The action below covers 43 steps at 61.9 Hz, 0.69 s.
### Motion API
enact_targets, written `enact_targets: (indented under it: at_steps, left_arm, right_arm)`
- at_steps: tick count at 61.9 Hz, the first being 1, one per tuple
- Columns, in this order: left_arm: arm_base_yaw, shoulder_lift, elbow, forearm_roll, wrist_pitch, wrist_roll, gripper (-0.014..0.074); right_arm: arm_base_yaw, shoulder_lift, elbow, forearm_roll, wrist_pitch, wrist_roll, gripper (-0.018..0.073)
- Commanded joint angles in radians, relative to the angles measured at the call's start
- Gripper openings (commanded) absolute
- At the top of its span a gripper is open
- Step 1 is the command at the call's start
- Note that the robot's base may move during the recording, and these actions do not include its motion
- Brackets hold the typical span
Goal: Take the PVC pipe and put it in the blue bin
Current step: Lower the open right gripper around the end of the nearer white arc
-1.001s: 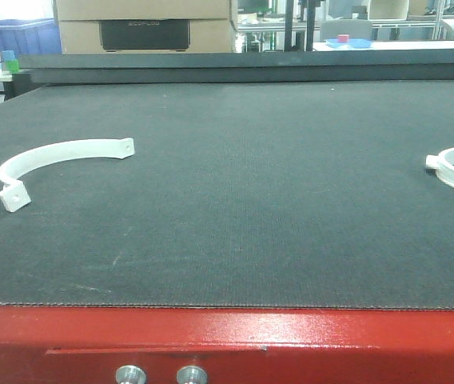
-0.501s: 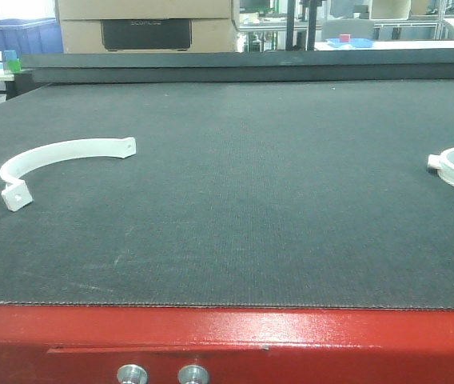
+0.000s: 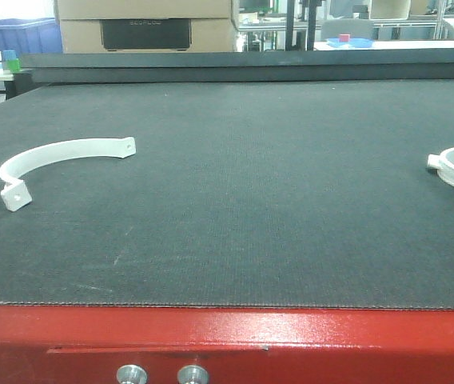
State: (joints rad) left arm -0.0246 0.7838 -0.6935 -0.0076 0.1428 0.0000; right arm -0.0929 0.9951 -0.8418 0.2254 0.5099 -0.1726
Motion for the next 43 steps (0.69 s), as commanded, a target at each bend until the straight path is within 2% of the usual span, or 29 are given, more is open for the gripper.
enact_targets:
  at_steps: [1,4,12,18,23,29,34,43]
  left_arm:
    - [0.002,0.034,-0.011,0.034,-0.035,0.000,-0.0111]
    - [0.002,0.062,-0.020,0.039,-0.029,0.000,-0.0111]
    - [0.002,0.164,-0.063,0.039,-0.010,0.000,-0.0111]
    - [0.002,0.238,-0.110,0.039,0.048,0.000,-0.0111]
    - [0.002,0.299,-0.159,0.039,0.110,0.000,-0.0111]
    - [0.002,0.365,-0.212,0.039,0.137,0.000,-0.0104]
    - [0.002,0.413,-0.261,0.039,0.175,0.000,-0.0036]
    - [0.002,0.475,-0.341,0.039,0.207,0.000,0.0174]
  right_arm:
    - [-0.004,0.076,-0.045,-0.005,-0.019,-0.036,-0.0155]
    - [-0.004,0.117,-0.075,-0.005,-0.016,-0.038,-0.0129]
    - [-0.004,0.200,-0.154,-0.005,0.019,-0.038,0.0025]
    - [-0.004,0.246,-0.192,-0.005,0.040,-0.038,0.0131]
    - [-0.004,0.281,-0.214,-0.015,0.043,-0.038,0.0176]
    - [-0.004,0.322,-0.225,-0.035,0.044,-0.038,0.0183]
    - [-0.004,0.350,-0.225,-0.037,0.049,-0.038,0.0183]
    - [-0.004,0.398,-0.225,-0.037,0.036,-0.038,0.0183]
